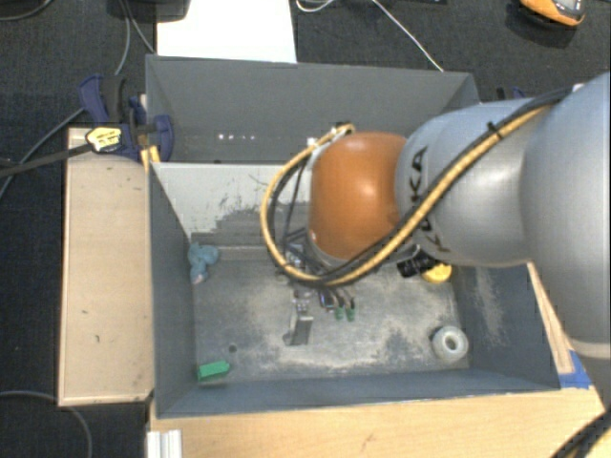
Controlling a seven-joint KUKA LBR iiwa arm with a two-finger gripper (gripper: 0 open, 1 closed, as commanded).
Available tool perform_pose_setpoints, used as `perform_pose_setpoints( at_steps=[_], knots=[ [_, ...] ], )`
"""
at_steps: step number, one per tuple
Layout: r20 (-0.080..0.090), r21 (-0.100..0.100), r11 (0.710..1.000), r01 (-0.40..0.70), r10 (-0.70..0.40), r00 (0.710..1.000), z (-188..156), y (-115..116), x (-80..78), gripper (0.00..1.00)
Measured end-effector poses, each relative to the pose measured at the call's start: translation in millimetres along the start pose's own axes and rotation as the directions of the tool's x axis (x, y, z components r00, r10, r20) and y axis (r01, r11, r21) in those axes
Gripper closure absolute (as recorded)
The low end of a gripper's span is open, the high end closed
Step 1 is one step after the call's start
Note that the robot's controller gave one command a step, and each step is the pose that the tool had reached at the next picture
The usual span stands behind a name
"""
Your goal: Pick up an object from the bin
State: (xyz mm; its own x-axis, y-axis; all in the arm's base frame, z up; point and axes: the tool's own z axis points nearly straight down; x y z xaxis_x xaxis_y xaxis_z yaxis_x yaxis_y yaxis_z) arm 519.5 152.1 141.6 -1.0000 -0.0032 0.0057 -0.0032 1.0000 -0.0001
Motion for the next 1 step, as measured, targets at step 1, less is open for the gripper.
perform_pose_setpoints(
  at_steps=[1],
  knots=[
    [0.008,-0.001,1.0,-0.006,0.006,1.0,-4.6,-0.9,-1.9,0.0]
  ],
)
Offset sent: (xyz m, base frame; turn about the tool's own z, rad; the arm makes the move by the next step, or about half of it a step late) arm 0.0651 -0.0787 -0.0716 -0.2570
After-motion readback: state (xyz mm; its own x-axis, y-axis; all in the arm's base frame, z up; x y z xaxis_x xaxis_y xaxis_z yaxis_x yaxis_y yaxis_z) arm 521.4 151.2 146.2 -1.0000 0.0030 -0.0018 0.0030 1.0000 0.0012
